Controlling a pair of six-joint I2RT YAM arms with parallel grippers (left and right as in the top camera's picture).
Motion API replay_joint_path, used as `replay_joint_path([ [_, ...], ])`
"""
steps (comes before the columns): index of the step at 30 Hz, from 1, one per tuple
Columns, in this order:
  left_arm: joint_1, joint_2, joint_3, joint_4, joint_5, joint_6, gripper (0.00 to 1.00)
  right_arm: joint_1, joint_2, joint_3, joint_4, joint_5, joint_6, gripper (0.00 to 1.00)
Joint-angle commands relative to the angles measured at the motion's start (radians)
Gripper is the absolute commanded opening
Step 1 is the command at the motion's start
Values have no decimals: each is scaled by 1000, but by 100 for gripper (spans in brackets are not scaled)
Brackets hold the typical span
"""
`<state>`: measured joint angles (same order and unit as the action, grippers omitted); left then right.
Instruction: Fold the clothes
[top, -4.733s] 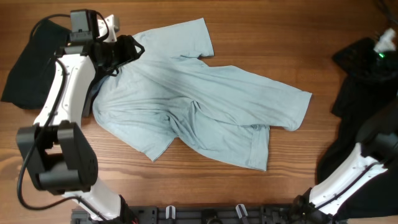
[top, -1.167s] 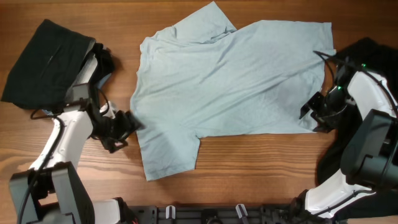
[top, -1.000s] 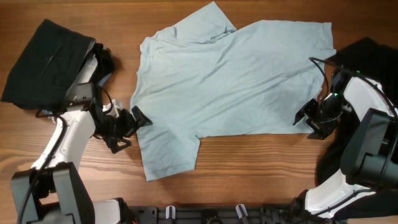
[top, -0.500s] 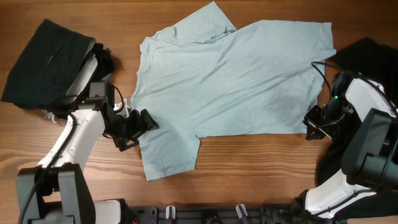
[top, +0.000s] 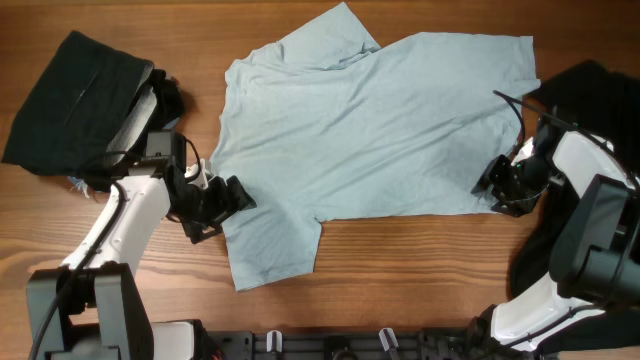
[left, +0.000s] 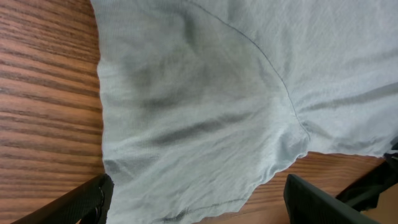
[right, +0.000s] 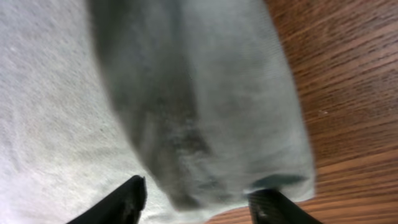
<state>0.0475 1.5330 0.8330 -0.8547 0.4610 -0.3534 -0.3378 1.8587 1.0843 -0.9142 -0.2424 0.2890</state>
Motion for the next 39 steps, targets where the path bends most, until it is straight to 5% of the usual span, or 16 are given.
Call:
replay_joint_path([
  [1,-5,-14,-3,3,-10,10,93,1,4,-60,52,-23,2,50],
  [6,-5,-14,-3,10,-10,9,94,-1,2,-96,24,82,3,4],
  [12,-5,-14,-3,6,-10,10,94,-39,-28,24,-240,365,187,4],
  [16,-5,-14,-3,-10,-10,10,94,-79,-60,89,-331,365,211,4],
  [19,-5,-13,-3,-21,-10,10,94,-84,-69,90,-328,318,202,14],
  [20,-5,-13,-4,-21,-10,10,94,-84,-69,90,-323,285,170,43],
  [22,-18,-13,-4,-12,-11,10,95,-84,-69,90,-319,241,130,63],
  [25,-57,-13,-5,31,-27,10,94,-85,-69,90,-305,237,129,65],
  [29,-124,-12,-5,150,-181,10,81,-84,-69,90,-221,138,43,63],
  [34,-146,3,-5,242,-377,2,49,-84,-69,90,-122,-70,-80,55],
  [39,-143,5,-5,154,-127,-2,22,-85,-69,90,-118,-110,-105,49],
])
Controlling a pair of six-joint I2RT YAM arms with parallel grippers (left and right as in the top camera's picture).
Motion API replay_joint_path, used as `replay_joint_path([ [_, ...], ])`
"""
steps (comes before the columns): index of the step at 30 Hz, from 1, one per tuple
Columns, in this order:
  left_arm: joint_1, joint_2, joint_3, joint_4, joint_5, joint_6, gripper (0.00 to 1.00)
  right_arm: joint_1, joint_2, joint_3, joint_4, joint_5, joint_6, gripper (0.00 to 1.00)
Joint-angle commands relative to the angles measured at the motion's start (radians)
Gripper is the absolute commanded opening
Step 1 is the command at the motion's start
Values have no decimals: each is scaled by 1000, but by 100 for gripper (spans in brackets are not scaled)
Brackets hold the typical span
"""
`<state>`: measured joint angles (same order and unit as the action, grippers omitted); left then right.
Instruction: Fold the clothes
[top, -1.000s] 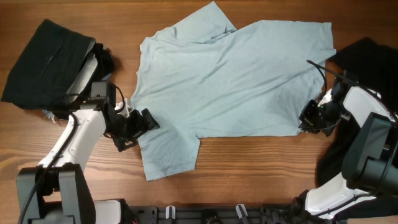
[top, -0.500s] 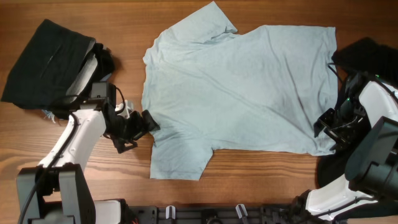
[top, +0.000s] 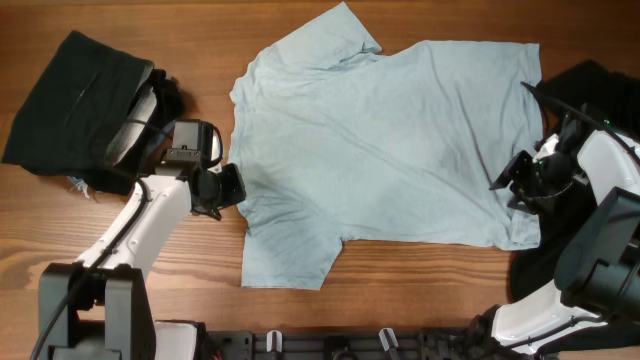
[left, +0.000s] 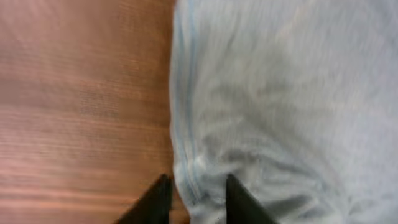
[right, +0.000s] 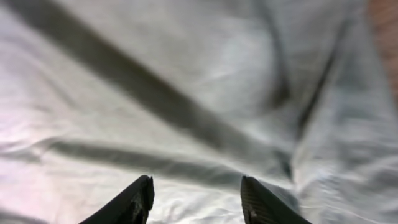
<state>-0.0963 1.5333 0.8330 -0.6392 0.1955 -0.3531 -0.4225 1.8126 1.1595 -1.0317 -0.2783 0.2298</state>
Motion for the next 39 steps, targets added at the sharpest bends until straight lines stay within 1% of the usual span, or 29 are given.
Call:
replay_joint_path([
  [1,-1,5,-5,-111,185,-2,22,0,-23,15,-1,-74,-46,49],
  [3,-13,5,-5,-190,220,-2,55,0,-23,15,1,-74,-46,53],
  [4,-27,5,-5,-233,220,-2,68,0,-23,15,3,-74,-45,56],
  [5,-45,5,-10,-253,219,-2,75,0,-23,15,7,-74,-44,57],
  [6,-66,5,-21,-257,220,-3,79,0,-23,15,11,-74,-43,57],
  [8,-99,5,-51,-243,215,-3,80,0,-23,15,18,-74,-43,57],
  [10,-119,5,-97,-206,185,-59,75,0,-23,15,23,-74,-40,58],
  [12,-127,5,-137,-159,186,-87,72,0,-23,15,27,-74,-30,58],
  [16,-127,5,-195,-78,185,-161,57,0,-23,15,34,-75,-17,58],
  [19,-132,5,-195,-74,207,-233,33,0,-23,15,37,-76,-7,58],
  [21,-152,5,-195,-82,277,-236,14,0,-23,15,42,-80,10,58],
  [22,-171,5,-195,-98,315,-237,6,0,-23,15,45,-91,9,58],
  [23,-193,5,-195,-125,340,-245,4,0,-23,15,47,-98,9,58],
  [26,-258,5,-195,-203,343,-285,4,0,-23,15,48,-105,9,58],
  [27,-280,5,-195,-219,356,-285,4,0,-23,15,49,-105,10,57],
  [29,-283,0,-187,-218,372,-282,4,0,-24,15,51,-105,8,58],
  [30,-271,-5,-167,-219,373,-276,4,0,-24,15,54,-105,7,58],
  [32,-236,-18,-114,-231,383,-226,6,0,-24,15,56,-104,5,59],
  [33,-200,-27,-53,-257,376,-182,12,0,-24,15,60,-103,5,61],
  [34,-176,-31,-11,-273,365,-159,15,0,-24,15,64,-89,10,63],
  [37,-87,-34,113,-297,242,-117,22,0,-26,15,90,-60,-7,64],
  [38,-52,-34,143,-291,168,-118,22,0,-34,15,109,-76,-46,64],
  [39,-24,-34,155,-274,123,-117,20,0,-47,15,121,-87,-69,64],
])
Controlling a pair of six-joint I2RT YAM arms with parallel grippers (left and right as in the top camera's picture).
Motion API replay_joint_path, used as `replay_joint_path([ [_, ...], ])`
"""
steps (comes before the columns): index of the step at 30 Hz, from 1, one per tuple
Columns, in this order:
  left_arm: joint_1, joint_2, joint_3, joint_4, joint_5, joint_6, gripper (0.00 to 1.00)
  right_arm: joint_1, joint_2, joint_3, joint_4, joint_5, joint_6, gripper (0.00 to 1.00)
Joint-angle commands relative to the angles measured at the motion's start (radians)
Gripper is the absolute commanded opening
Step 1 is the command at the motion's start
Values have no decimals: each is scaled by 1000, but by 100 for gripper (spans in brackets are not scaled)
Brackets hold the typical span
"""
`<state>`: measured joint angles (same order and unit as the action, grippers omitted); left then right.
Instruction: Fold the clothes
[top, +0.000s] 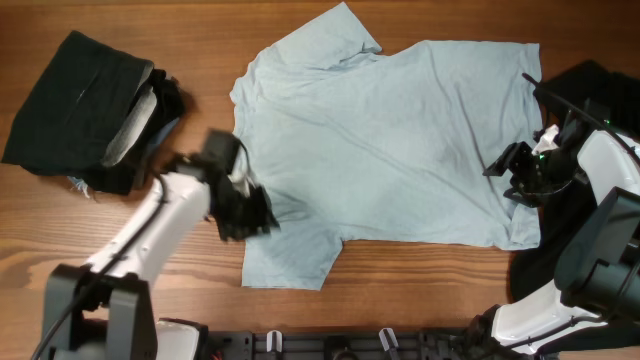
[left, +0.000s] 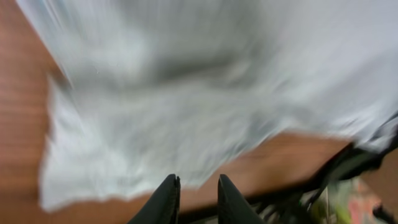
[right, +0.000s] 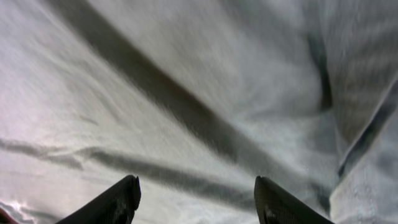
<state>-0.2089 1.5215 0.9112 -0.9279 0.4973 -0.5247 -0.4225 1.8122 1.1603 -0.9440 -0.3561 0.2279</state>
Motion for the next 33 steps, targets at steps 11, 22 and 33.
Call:
replay_joint_path([
  [11,194,146,76,368,-305,159,4,0,-267,14,72,-119,-126,65],
  [22,199,364,76,556,-301,158,4,0,-272,14,69,-296,-201,66],
  [33,372,373,117,516,-472,148,5,0,-265,14,113,-269,-198,73],
])
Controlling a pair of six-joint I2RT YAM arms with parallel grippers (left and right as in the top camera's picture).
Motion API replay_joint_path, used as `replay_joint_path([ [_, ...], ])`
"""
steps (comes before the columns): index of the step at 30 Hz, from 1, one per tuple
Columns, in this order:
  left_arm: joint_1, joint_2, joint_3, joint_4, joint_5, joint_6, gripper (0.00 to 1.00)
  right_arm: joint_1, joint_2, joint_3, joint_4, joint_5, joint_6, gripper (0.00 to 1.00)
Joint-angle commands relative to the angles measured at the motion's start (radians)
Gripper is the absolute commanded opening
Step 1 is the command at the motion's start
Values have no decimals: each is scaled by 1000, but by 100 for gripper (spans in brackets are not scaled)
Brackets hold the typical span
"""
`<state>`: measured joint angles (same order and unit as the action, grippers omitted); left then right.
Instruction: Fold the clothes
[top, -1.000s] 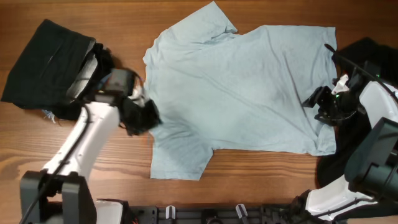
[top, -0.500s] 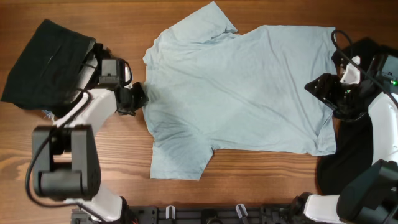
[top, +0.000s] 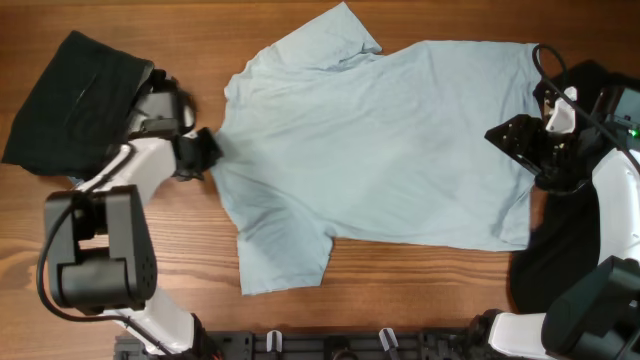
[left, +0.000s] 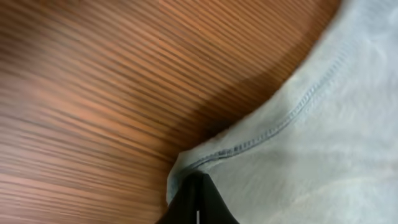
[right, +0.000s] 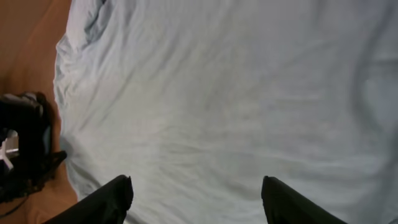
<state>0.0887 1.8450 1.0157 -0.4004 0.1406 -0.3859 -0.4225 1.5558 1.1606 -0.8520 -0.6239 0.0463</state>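
A light blue T-shirt (top: 380, 140) lies spread flat on the wooden table (top: 420, 280), with one sleeve at the top left and one at the bottom left. My left gripper (top: 205, 152) is at the shirt's left edge, between the sleeves. In the left wrist view that gripper (left: 198, 202) is shut on the stitched edge (left: 292, 118). My right gripper (top: 500, 137) hangs over the shirt's right part. Seen from the right wrist, this gripper (right: 199, 199) is wide open, with only cloth (right: 224, 93) far below it.
A pile of black clothes (top: 75, 100) lies at the far left, close behind my left arm. Another black garment (top: 600, 85) sits at the right edge under my right arm. A dark rail (top: 330, 345) runs along the table's front edge.
My left gripper went from the shirt's lower left part to its left edge and is now shut on the stitched edge. My right gripper has risen from the cloth and stands wider open.
At first the shirt lay skewed, with my left gripper open at the lower sleeve and my right one open at the right corner. Then the shirt lay flatter and farther right. My left gripper was at the left edge, then over the lower left, and now grips the left edge.
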Motion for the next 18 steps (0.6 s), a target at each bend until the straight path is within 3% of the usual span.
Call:
replay_joint_path([
  [1,87,50,26,-11,-116,9,5,0,-5,11,34,4,-17,74],
  [7,124,50,74,-11,-107,8,7,19,60,10,55,237,16,76],
  [9,124,50,85,-11,-92,10,11,19,93,10,41,282,43,72],
  [11,123,49,87,-11,-72,10,14,19,122,10,5,320,65,50],
  [13,123,49,87,-17,-63,12,17,19,150,10,-43,377,111,44],
  [18,123,49,87,-37,-62,13,22,20,198,9,-65,332,66,13],
])
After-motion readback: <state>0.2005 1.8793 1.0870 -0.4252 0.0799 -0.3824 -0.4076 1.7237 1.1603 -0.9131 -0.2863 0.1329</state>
